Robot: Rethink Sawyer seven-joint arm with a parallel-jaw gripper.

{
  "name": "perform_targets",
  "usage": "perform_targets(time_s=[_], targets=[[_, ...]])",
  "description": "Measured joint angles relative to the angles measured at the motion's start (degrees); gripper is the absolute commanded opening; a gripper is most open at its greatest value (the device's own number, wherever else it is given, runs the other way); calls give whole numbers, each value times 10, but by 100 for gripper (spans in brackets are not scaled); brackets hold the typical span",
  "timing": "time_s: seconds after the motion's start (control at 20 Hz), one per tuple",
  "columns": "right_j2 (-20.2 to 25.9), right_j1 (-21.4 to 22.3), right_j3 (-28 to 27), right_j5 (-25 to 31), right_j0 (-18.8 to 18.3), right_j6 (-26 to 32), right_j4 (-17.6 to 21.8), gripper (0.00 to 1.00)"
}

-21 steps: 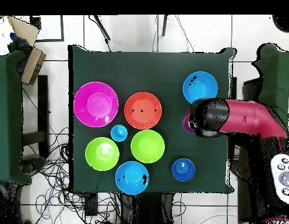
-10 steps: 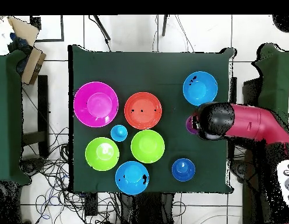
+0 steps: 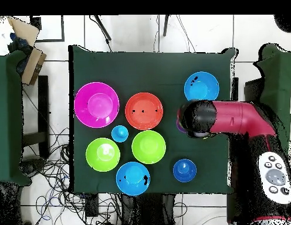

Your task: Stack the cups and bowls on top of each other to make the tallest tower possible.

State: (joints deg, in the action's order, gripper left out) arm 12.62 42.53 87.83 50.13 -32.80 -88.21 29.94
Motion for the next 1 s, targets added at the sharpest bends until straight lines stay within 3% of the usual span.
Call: perform_targets(time_s=[1.0], targets=[[-32,-1,0,0,80,0,0,0]])
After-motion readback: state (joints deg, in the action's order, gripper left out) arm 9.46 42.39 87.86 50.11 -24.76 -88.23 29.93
